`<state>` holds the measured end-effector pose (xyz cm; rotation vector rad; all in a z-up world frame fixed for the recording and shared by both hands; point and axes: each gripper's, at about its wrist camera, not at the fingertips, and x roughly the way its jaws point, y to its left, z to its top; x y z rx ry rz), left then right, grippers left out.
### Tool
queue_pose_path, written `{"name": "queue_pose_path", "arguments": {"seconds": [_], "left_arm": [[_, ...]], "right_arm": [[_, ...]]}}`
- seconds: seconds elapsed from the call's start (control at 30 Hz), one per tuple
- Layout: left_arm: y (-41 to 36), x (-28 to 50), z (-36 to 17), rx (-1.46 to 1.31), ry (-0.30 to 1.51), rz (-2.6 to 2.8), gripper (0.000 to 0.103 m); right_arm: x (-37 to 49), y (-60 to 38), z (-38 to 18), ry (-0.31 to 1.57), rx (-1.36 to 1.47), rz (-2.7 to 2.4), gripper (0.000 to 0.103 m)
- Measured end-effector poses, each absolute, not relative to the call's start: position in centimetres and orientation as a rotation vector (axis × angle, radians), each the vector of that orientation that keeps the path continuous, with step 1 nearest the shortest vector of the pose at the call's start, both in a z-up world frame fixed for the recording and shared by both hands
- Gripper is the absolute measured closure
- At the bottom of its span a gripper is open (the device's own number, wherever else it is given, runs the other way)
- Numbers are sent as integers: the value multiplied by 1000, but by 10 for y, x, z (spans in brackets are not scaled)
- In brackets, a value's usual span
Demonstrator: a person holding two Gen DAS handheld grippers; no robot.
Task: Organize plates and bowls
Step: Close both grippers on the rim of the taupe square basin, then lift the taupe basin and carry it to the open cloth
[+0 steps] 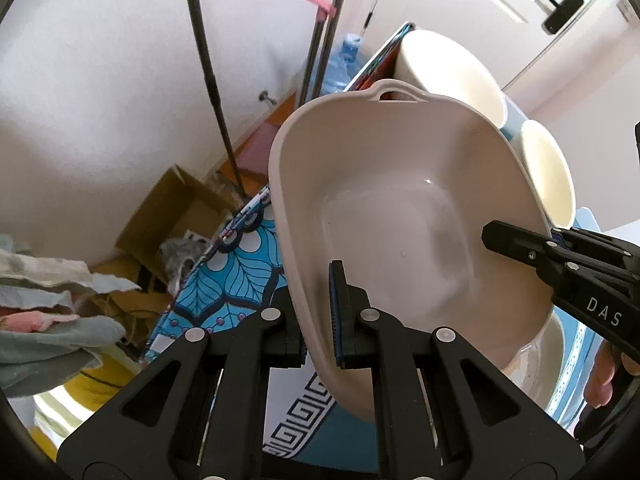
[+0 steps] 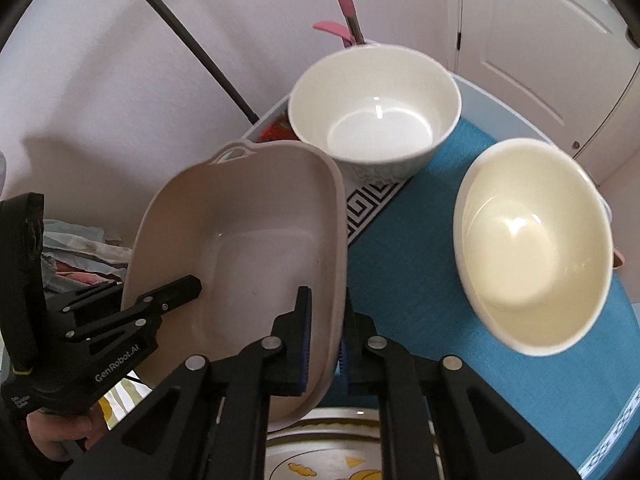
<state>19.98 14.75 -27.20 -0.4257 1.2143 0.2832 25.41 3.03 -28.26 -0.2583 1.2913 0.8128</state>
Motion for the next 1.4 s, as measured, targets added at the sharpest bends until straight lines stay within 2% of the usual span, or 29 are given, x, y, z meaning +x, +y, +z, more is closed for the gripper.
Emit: {"name": "queue_pose_path", "arguments": {"seconds": [0.37, 0.53, 0.73, 1.1, 1.4], "left_arm": [[92, 173, -198, -295, 1085, 199, 95], [37, 157, -168, -223, 1044, 102, 95], [-42, 142, -157, -154, 1030, -39, 95], [-201, 137, -192, -23, 1102, -346, 95], [-279, 147, -258, 117, 1192, -450, 95]], "right_arm": [[216, -30, -221, 1146, -104, 764, 92], [181, -89, -197, 1082, -29, 691, 92], [143, -176, -177, 1021, 26, 560, 92], [79, -331, -197, 1015, 161, 250, 92], [68, -403, -261, 1072, 281, 97, 92]]}}
